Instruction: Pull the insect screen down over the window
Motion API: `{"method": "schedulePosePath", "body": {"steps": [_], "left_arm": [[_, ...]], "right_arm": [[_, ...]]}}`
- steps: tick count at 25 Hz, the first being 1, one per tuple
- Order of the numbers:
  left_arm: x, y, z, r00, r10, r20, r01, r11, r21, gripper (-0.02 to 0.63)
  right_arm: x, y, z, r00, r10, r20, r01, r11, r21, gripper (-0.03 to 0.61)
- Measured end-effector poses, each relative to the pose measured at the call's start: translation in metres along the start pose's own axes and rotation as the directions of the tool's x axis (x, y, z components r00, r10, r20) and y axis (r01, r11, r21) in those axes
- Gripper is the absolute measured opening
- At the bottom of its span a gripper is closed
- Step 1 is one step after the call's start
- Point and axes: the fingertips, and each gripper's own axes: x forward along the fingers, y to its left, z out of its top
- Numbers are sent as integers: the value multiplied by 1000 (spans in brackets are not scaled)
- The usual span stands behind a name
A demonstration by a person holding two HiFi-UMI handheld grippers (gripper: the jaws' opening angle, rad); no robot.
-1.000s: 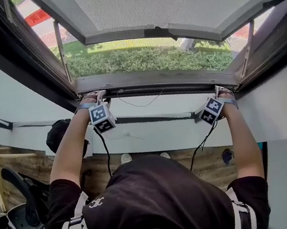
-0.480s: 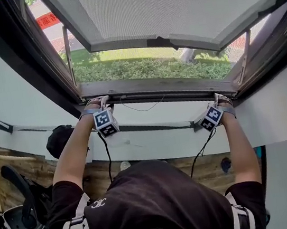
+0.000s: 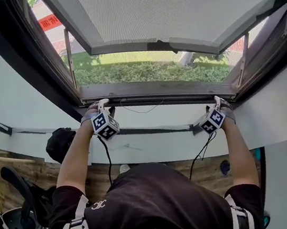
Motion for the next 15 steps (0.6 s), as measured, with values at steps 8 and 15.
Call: {"method": "schedulePosePath", "body": {"steps": [8,15], "left_arm": [[-29,10,29,985,91,148,-20,907,-420,66],[-93,64,91,883,355,306,-52,724,-688,8]], "right_arm": [[-51,-21,54,947,-44,317,-130,853,505,182],[-124,-65,129,787,-297,541,-276,615,739,46]]}}
